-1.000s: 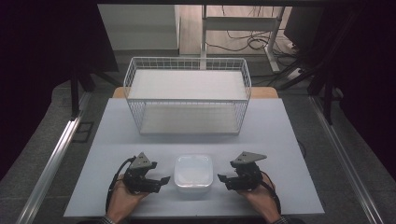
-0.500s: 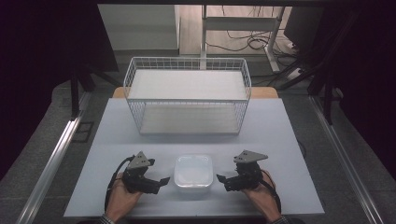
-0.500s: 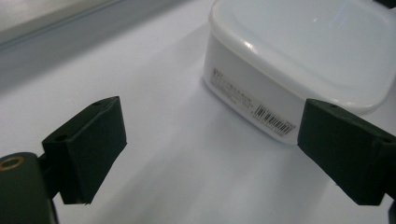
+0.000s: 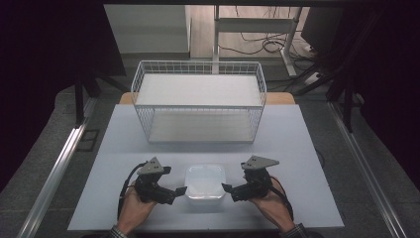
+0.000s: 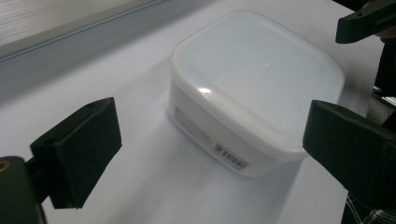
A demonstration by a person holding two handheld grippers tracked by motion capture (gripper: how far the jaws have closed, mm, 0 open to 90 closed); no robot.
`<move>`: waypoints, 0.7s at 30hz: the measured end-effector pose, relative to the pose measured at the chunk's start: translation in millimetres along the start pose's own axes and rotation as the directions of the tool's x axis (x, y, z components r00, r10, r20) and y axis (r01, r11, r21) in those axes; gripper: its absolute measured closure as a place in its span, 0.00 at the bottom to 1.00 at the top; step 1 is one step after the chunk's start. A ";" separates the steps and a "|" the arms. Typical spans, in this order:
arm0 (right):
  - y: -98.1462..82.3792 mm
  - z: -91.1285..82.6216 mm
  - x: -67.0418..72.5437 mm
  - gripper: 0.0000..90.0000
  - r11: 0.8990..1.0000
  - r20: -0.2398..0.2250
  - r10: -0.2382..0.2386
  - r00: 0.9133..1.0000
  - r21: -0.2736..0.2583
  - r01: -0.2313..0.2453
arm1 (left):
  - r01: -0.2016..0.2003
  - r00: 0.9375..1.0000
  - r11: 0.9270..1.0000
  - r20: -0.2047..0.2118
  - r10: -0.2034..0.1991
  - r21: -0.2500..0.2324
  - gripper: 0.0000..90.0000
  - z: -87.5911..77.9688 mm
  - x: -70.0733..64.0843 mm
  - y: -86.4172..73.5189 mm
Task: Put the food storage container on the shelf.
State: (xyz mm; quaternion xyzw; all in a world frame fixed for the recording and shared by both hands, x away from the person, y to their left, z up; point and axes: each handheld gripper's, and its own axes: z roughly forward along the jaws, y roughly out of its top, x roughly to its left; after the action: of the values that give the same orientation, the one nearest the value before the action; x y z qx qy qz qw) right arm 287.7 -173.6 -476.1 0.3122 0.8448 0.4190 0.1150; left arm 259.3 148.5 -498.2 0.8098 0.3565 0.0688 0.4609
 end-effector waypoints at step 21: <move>6.8 30.6 1.5 0.02 0.986 -0.113 0.102 0.988 0.143 -0.086 | 0.072 0.994 0.995 0.080 -0.077 0.064 0.01 34.9 6.3 7.2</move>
State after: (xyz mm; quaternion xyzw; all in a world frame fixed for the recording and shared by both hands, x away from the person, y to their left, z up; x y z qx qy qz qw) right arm 303.4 -150.1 -489.8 0.3333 0.8614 0.3827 0.0225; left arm 283.0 125.8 -513.6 0.8118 0.3688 0.0072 0.4527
